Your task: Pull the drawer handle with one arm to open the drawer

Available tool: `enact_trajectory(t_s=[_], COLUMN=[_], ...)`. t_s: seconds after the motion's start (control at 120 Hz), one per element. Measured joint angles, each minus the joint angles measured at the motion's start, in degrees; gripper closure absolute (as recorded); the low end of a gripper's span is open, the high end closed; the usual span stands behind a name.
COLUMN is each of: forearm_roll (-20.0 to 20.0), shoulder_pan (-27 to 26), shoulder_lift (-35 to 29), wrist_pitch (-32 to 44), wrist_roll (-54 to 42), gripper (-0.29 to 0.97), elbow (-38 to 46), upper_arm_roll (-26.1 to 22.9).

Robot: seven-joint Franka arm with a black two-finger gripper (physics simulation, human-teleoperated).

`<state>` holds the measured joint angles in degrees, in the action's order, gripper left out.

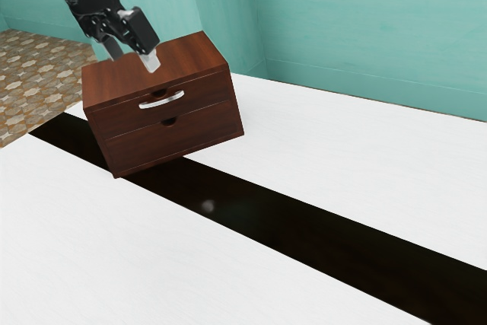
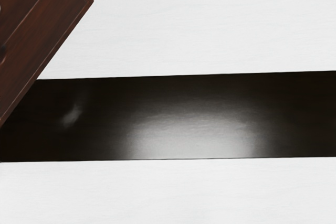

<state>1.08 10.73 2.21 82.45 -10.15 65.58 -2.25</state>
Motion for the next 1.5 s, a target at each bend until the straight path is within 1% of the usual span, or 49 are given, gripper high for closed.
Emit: enact_trajectory(t_s=[0.075,0.142,0.217,0.275,0.375,0.483,0.625,0.875,1.008,1.183,1.5], forearm_roll=[0.1,0.1,1.1,2.4,4.2,5.3,6.0,7.1,8.6,9.5,9.7], shoulder_pan=[1.2,4.0,7.3,8.6,8.5,7.5,7.1,7.5,7.5,7.8,8.4], shoulder_lift=[1.3,2.2,2.3,1.7,1.1,2.2,3.5,6.2,7.8,8.8,10.4], wrist_pitch=[1.6,3.4,6.5,9.7,15.8,22.2,28.8,35.6,38.7,41.3,45.4], wrist_roll=[-2.8,-5.9,-9.0,-11.3,-15.1,-19.2,-23.6,-29.4,-31.6,-33.9,-36.6], gripper=[0.00,0.00,0.00,0.00,0.00,0.00,0.00,0.01,0.03,0.09,0.20], elbow=[0.1,0.9,4.5,9.0,15.1,17.7,21.2,22.1,22.1,22.1,22.1], upper_arm_roll=[0.0,0.0,0.0,0.0,0.0,0.0,0.0,0.0,0.0,0.1,0.1])
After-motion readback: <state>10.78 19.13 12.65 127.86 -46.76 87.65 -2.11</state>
